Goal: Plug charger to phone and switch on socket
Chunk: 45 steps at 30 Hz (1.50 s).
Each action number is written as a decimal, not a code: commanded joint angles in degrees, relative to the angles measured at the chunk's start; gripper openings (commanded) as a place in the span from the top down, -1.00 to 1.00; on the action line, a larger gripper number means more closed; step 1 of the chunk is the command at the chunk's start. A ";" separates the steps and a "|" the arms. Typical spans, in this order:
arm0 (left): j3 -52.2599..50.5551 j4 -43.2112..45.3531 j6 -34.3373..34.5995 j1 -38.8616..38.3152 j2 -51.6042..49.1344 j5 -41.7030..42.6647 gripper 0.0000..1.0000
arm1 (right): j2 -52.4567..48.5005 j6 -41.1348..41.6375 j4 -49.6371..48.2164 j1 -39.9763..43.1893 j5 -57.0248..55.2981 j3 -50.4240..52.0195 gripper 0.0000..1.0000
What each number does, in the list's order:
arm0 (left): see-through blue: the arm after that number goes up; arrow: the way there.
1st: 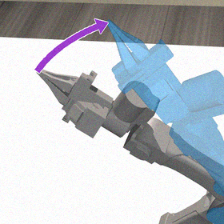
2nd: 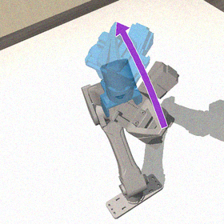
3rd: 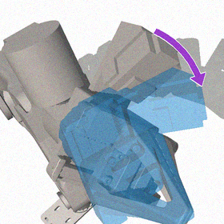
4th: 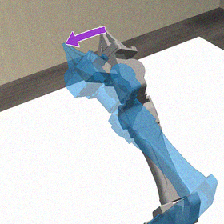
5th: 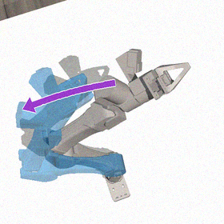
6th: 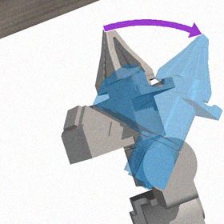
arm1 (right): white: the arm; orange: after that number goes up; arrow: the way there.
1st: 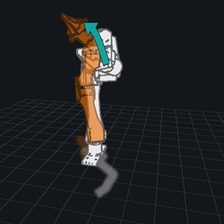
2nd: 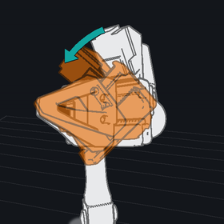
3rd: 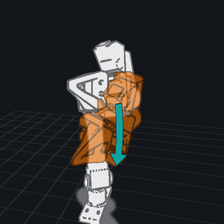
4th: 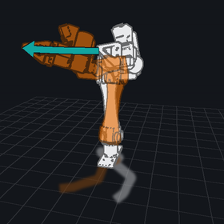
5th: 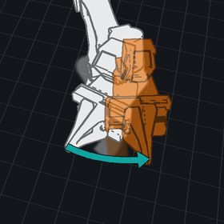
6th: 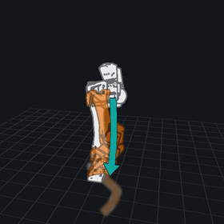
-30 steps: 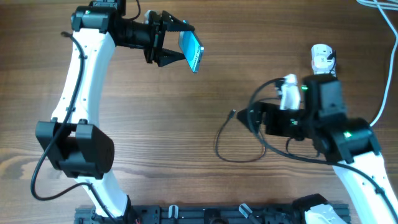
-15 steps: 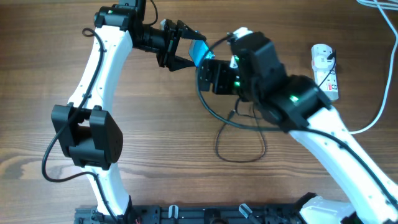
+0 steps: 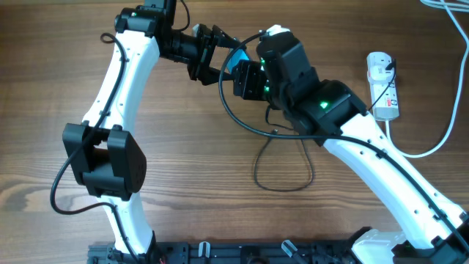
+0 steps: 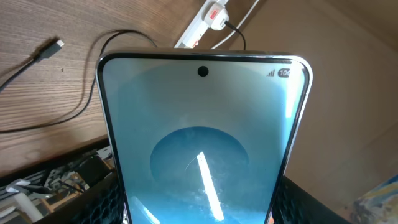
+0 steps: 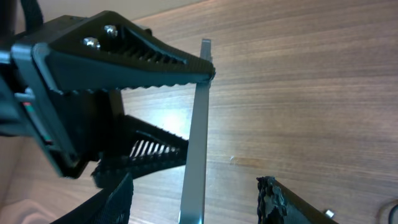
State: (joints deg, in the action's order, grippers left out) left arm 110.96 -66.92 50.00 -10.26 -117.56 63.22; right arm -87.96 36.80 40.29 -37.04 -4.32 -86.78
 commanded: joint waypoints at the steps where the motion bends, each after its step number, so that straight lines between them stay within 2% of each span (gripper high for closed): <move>1: 0.42 -0.11 1.42 -0.50 -0.33 1.64 -0.39 | -0.87 -0.76 -0.83 -2.05 -6.71 -0.96 -0.29; 3: 0.42 -0.09 1.92 -0.50 -0.33 1.68 -0.40 | -0.87 -0.72 -1.20 -3.26 -9.03 -0.96 -0.17; 6: 0.42 -0.11 1.92 -0.50 -0.33 1.68 -0.39 | -0.96 -0.72 -1.29 -3.63 -9.18 -0.96 -0.15; 8: 0.42 -0.13 1.90 -0.50 -0.33 2.10 -0.40 | -0.98 -0.81 -1.03 -3.63 -9.81 -0.96 0.00; 12: 0.42 -0.11 1.86 -0.50 -0.33 4.24 -0.40 | -1.09 -0.83 -1.16 -3.63 -9.84 -0.96 0.13; 16: 0.42 -0.13 1.86 -0.50 -0.33 4.24 -0.40 | -1.09 -0.85 -1.11 -3.63 -9.86 -0.96 0.13; 19: 0.42 -0.11 1.86 -0.50 -0.33 4.24 -0.40 | -1.09 -0.81 -1.29 -3.61 -10.21 -0.96 0.25; 21: 0.42 -0.13 1.86 -0.50 -0.33 4.24 -0.41 | -1.09 -0.85 -1.27 -3.61 -10.29 -0.96 0.26; 33: 0.42 -0.11 1.88 -0.50 -0.33 4.26 -0.44 | -1.09 -0.61 -0.39 -3.63 -10.19 -0.96 0.74; 35: 0.42 -0.11 1.88 -0.50 -0.33 4.24 -0.44 | -1.09 -0.61 -0.46 -3.63 -9.79 -0.96 0.90; 38: 0.42 -0.11 1.88 -0.50 -0.33 4.24 -0.50 | -1.09 -0.13 -0.42 -3.63 -9.79 -0.96 0.91; 39: 0.42 -0.09 1.88 -0.50 -0.33 4.24 -0.55 | -1.07 1.14 -0.39 -3.63 -9.81 -0.96 0.91; 40: 0.42 -0.09 1.88 -0.50 -0.33 4.22 -0.87 | -1.07 2.75 -0.39 -3.63 -9.81 -0.96 0.91; 41: 0.42 -0.09 1.88 -0.50 -0.33 4.22 -1.00 | -1.07 4.61 -0.39 -3.61 -9.84 -0.96 0.91; 45: 0.42 -0.09 1.88 -0.50 -0.33 4.22 -1.00 | -0.83 21.35 -0.33 -3.48 -13.46 -0.96 0.91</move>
State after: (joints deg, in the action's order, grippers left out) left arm 110.96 -67.00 51.83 -10.50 -117.56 66.08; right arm -88.36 44.27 40.32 -40.49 -13.67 -86.80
